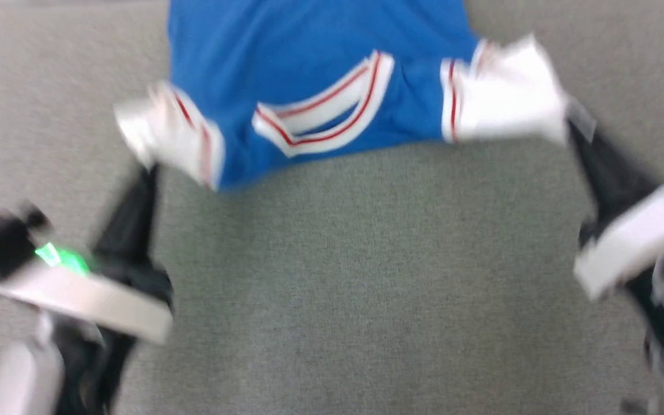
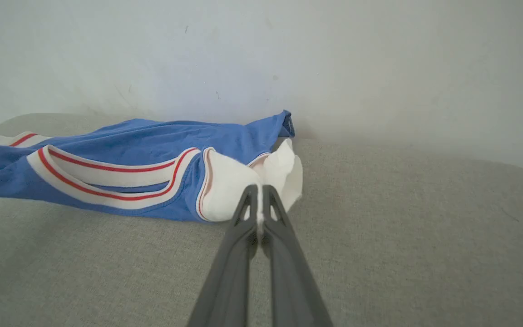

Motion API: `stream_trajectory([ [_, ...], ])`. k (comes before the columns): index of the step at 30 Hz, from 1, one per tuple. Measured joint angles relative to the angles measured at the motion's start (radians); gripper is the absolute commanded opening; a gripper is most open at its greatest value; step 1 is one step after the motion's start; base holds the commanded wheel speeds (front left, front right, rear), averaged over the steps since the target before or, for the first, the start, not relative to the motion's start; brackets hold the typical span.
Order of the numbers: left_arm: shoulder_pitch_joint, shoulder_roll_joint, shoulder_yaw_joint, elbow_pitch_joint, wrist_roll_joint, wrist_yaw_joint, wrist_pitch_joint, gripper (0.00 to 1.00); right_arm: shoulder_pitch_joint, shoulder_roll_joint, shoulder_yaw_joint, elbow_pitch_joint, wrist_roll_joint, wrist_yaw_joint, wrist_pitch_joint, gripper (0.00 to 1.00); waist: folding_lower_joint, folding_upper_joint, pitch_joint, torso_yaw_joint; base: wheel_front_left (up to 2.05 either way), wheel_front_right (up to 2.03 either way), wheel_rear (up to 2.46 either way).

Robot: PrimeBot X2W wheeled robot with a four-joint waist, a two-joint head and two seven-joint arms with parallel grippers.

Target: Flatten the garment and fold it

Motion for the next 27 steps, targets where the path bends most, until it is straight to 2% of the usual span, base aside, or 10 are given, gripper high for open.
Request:
stream_trajectory([
  [5,0.185,0.015,-0.037,-0.007,-0.036,0.002,0.063,0.0,0.229,0.044,-0.049,-0.04,0.02,0.0,0.028,0.0,0.0,0.0,-0.085,0.008,0.0,0.0,0.0],
  [12,0.397,0.057,-0.049,-0.043,-0.159,0.002,0.171,0.0,0.469,0.076,-0.128,-0.073,0.065,0.0,0.095,0.0,0.0,0.0,-0.19,0.023,0.0,0.0,0.0],
  [19,0.56,0.117,-0.036,-0.084,-0.256,0.027,0.271,0.0,0.654,0.059,-0.157,-0.082,0.134,0.0,0.19,0.0,0.0002,0.0,-0.267,0.039,0.0,0.0,0.0],
  [27,0.698,0.155,-0.012,-0.131,-0.304,0.07,0.32,0.0,0.799,0.033,-0.178,-0.137,0.205,0.0,0.292,0.0,0.0002,0.0,-0.325,0.053,0.0,0.0,0.0],
])
